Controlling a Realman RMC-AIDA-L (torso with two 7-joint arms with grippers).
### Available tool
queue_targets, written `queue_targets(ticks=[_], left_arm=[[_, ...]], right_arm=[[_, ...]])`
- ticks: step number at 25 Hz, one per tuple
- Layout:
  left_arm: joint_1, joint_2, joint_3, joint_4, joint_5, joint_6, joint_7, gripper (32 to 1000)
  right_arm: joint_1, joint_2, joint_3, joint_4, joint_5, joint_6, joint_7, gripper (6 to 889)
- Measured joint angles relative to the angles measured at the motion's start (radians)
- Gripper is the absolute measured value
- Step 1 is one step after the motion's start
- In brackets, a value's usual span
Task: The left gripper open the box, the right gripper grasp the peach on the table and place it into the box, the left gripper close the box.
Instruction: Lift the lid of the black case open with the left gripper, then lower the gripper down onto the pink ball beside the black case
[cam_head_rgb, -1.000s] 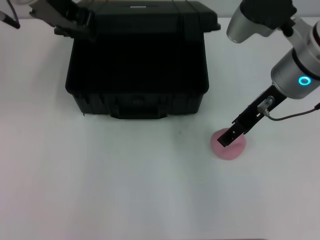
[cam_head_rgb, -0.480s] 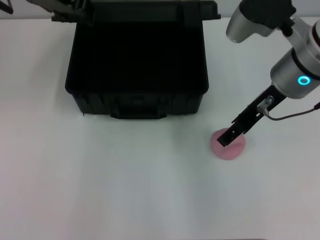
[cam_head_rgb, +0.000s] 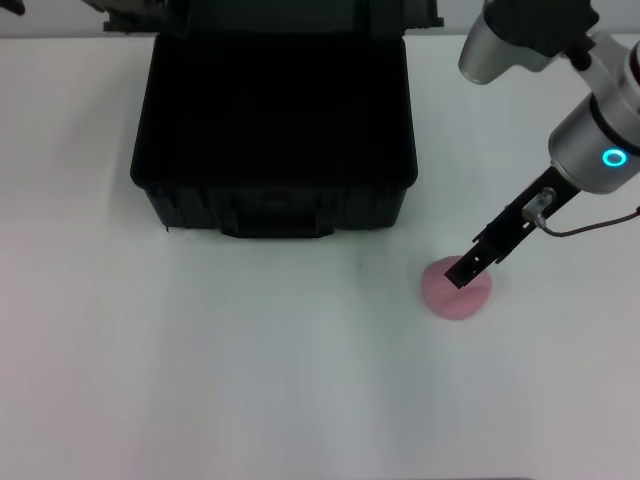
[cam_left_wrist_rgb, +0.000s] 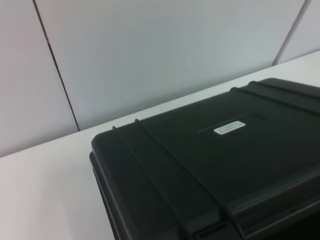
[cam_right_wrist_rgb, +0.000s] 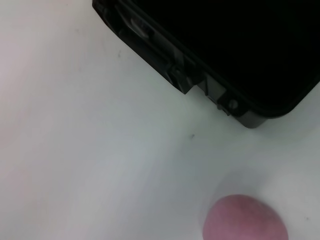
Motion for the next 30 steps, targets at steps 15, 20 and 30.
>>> queue_targets(ticks=[15, 20, 30], left_arm=[[-0.004, -0.0023, -0.011, 0.000, -0.001, -0.003, 0.009, 489], [-0.005, -0.0026, -0.009, 0.000, -0.003, -0.004, 0.009, 489], [-0.013, -0.0041, -0.007, 0.000, -0.005, -0.004, 0.009, 489]], right_arm=[[0.021, 0.000, -0.002, 0.128, 0.000, -0.095, -0.024, 851], [0.043, 0.000, -0.004, 0.222, 0.000, -0.162, -0.049, 851], [0.073, 0.003, -0.012, 0.367, 0.001, -0.260, -0.081, 851]])
